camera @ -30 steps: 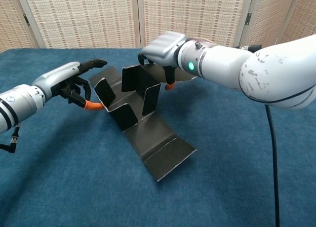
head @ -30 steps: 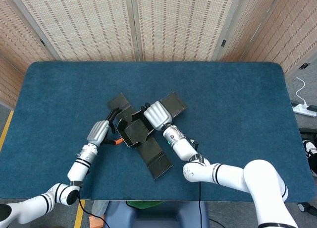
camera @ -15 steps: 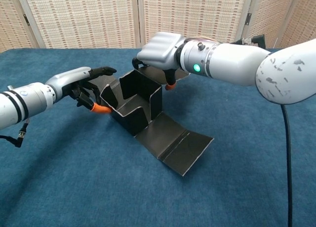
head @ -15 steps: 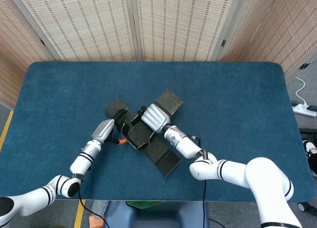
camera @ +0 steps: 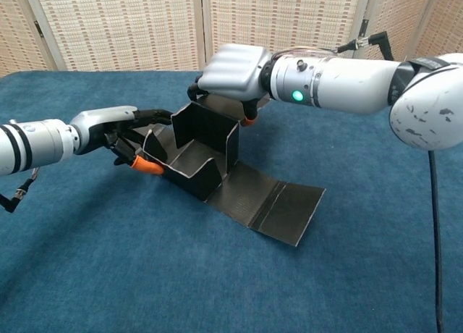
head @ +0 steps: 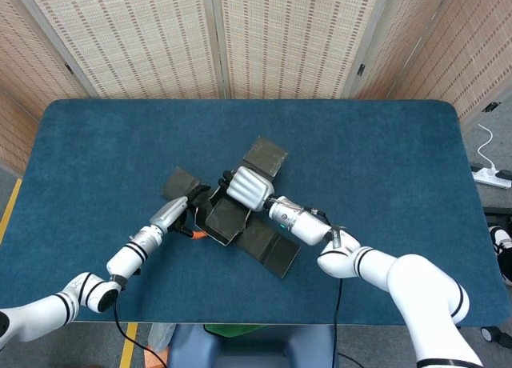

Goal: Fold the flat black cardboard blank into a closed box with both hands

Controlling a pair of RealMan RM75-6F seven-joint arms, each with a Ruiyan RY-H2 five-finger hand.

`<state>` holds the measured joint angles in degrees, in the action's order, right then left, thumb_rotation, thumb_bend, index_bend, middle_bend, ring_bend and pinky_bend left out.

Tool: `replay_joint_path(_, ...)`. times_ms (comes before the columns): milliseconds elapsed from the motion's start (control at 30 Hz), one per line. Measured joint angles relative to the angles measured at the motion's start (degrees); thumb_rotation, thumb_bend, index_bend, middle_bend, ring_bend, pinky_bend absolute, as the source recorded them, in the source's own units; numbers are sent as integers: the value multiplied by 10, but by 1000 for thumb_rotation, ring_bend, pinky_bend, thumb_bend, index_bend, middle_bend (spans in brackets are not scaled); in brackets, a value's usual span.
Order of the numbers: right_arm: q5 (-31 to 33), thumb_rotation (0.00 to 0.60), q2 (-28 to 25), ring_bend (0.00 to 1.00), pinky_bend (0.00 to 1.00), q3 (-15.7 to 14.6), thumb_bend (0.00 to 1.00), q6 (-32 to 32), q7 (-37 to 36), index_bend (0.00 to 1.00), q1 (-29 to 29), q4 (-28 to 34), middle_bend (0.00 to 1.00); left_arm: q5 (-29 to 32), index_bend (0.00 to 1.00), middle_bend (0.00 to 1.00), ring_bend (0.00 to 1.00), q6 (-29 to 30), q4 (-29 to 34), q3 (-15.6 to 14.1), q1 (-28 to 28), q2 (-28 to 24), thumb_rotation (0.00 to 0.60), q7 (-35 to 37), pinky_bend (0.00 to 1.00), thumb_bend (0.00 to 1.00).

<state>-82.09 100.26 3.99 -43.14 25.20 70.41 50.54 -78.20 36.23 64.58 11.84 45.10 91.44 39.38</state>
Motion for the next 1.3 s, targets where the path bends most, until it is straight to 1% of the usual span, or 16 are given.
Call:
replay_joint_path(200,-72,600,16,803,1000,-31,371,-22,-104,484,11,-62,554,-20,0,0,533,-6,1,-9,5,-14,600,69,816,235)
replay_joint_path(333,-117,600,34,803,1000,-52,371,-52,-171,484,18,-106,551,-39,0,0,533,-3,5,-20,6,-31,600,118,816,235)
replay_joint_path(433,-146,600,46,802,1000,-66,371,-82,-212,484,22,-137,546,-51,0,0,534,1,7,-31,7,-41,600,141,816,234)
replay_joint_path(633,-186,600,63,803,1000,-87,371,-136,-274,484,27,-185,543,-61,0,0,534,7,16,-47,6,-59,600,165,816,234)
replay_joint_path(767,-202,600,72,799,1000,-99,371,-151,-296,484,28,-216,539,-65,0,0,533,8,18,-56,8,-61,600,177,816,232)
replay_joint_path(1000,-212,600,92,796,1000,-109,371,-147,-316,484,29,-273,525,-49,5,0,533,-16,-13,-52,25,-38,600,181,816,232)
replay_joint_path(1100,-216,600,98,796,1000,-114,371,-147,-320,484,30,-288,523,-49,35,9,534,-27,-19,-53,32,-35,600,203,816,234)
replay_joint_path(1200,-219,600,102,796,1000,-118,371,-149,-323,484,30,-300,520,-57,67,23,534,-33,-24,-57,38,-34,600,238,816,235)
replay_joint_path(1300,-221,600,106,795,1000,-121,371,-149,-324,484,29,-314,519,-73,75,30,533,-31,-35,-65,42,-30,600,283,816,235)
